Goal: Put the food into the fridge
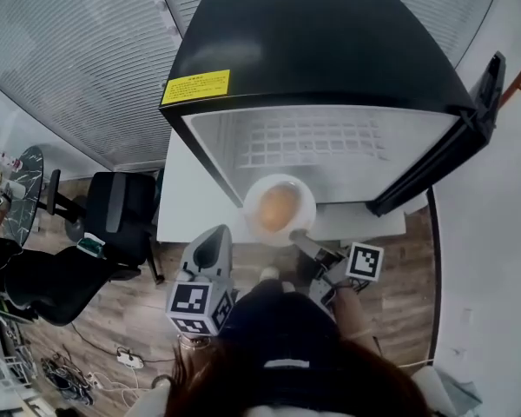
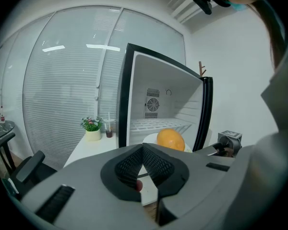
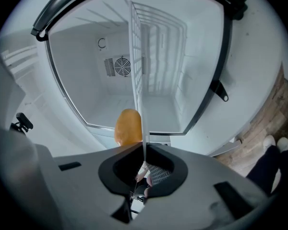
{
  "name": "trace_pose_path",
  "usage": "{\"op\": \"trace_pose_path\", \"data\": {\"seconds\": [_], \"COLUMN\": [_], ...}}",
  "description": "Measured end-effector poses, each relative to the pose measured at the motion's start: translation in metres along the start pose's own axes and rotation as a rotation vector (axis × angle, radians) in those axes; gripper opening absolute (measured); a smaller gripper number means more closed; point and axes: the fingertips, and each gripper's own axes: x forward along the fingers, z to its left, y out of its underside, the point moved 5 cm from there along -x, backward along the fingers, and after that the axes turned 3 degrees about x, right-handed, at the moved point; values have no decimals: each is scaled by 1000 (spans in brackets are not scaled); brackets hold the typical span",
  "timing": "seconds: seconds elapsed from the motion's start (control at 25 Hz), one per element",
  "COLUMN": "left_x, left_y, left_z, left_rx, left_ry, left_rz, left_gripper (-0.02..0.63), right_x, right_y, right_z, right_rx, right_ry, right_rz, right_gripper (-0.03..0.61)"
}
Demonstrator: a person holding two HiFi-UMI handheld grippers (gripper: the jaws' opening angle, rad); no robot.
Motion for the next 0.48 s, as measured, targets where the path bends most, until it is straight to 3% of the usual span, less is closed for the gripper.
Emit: {"op": "trace_pose_path", "data": {"seconds": [0.48], "left_x": [24], "left_y": [-16], "left_z": [3], "left_rx": [25], "left_ry": [79], "left_rz": [-8], "left_gripper": [0], "right_x": [-23], "right_y": [-23], "right_z": [22], "right_rx": [19], "right_ry": [-43], "right_rz": [-157], "right_gripper": [11]}}
